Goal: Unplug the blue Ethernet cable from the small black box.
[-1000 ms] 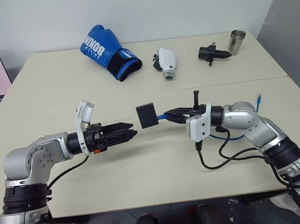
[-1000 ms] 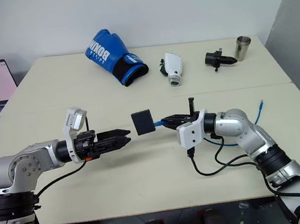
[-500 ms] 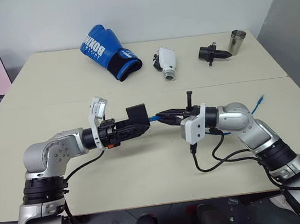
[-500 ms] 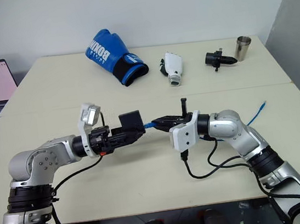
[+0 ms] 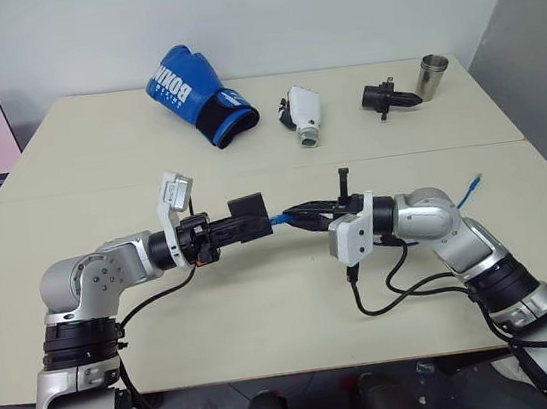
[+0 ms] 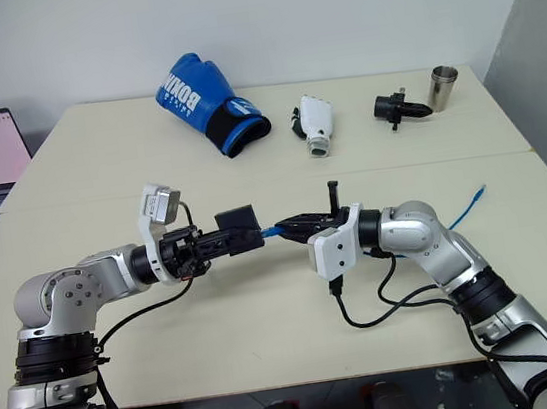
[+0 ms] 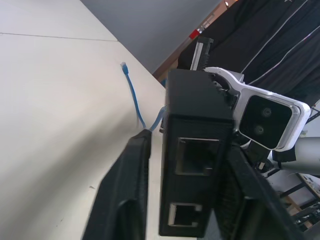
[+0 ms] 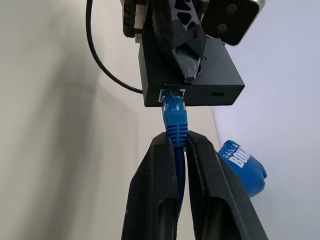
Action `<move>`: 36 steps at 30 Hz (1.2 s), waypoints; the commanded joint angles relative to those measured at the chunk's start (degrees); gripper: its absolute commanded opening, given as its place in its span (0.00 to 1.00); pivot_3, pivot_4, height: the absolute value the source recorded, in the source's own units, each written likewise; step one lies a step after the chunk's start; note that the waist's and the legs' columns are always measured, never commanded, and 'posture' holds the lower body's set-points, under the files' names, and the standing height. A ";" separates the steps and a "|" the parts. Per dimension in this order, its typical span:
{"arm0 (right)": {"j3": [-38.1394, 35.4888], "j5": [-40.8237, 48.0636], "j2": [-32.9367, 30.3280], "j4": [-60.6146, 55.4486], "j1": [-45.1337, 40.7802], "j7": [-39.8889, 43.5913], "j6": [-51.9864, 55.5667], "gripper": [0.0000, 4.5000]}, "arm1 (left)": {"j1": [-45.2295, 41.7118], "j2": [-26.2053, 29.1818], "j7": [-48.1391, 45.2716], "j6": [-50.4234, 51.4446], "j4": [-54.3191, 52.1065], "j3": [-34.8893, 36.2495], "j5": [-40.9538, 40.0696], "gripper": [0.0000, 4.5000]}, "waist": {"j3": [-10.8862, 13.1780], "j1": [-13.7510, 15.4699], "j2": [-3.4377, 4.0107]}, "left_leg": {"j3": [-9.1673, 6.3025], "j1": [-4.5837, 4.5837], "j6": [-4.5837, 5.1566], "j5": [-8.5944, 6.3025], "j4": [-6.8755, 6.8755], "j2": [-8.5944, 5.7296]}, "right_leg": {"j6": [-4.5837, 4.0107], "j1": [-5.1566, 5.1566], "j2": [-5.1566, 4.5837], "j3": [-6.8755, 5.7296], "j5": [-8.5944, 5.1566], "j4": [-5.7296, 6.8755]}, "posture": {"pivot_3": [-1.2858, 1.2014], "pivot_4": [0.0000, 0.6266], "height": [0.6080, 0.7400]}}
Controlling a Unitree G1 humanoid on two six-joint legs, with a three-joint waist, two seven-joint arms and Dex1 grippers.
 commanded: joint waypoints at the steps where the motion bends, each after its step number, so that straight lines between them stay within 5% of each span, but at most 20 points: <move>1: -0.89 0.43 0.24 -1.85 -1.27 -0.34 -0.97 0.00 | -0.34 0.70 -0.24 0.49 -0.93 1.44 -1.22 0.18 | 0.00 0.00 0.00 | 0.00 0.00 0.00 0.00 0.00 0.00 | 0.00 0.00 0.00 0.00 0.00 0.00 | 0.52 0.24 1.00; 9: -1.03 0.73 0.24 -2.66 -0.99 -0.40 -1.09 0.00 | -0.65 0.30 -0.16 0.22 -0.56 0.69 -0.75 0.18 | 0.00 0.00 0.00 | 0.00 0.00 0.00 0.00 0.00 0.00 | 0.00 0.00 0.00 0.00 0.00 0.00 | 0.52 0.24 1.00; 15: -1.34 1.72 -1.11 -6.26 0.21 1.24 1.19 0.35 | -1.88 0.65 -1.69 -1.43 0.28 -1.40 1.06 0.18 | 0.00 0.03 0.00 | -0.01 0.00 0.00 0.00 0.00 0.00 | 0.00 0.00 0.00 -0.01 0.00 0.00 | 0.52 0.24 1.00; 18: -2.42 8.23 -3.52 -12.30 2.56 5.12 5.72 0.39 | -2.51 1.72 -4.69 -4.83 0.15 -4.18 3.99 0.18 | 0.00 0.06 0.00 | -0.01 0.00 0.00 0.00 0.00 -0.01 | 0.00 0.00 0.00 -0.01 0.00 0.00 | 0.52 0.24 1.00; 26: -8.61 38.75 -2.74 -27.45 6.51 3.07 54.70 0.39 | -6.67 4.54 -17.03 -21.29 0.45 -11.72 14.15 0.18 | 0.00 0.25 0.00 | -0.06 -0.01 0.00 0.00 -0.02 0.01 | -0.01 0.08 -0.01 -0.05 0.00 -0.11 | 0.52 0.24 1.00; 36: -10.67 47.74 -0.07 -26.88 3.59 2.11 72.97 0.39 | -8.47 4.37 -20.13 -24.60 1.51 -12.45 16.48 0.18 | 0.01 0.07 0.01 | -0.03 -0.06 0.02 -0.01 -0.05 -0.01 | 0.00 0.03 0.03 -0.05 -0.01 -0.20 | 0.52 0.24 1.00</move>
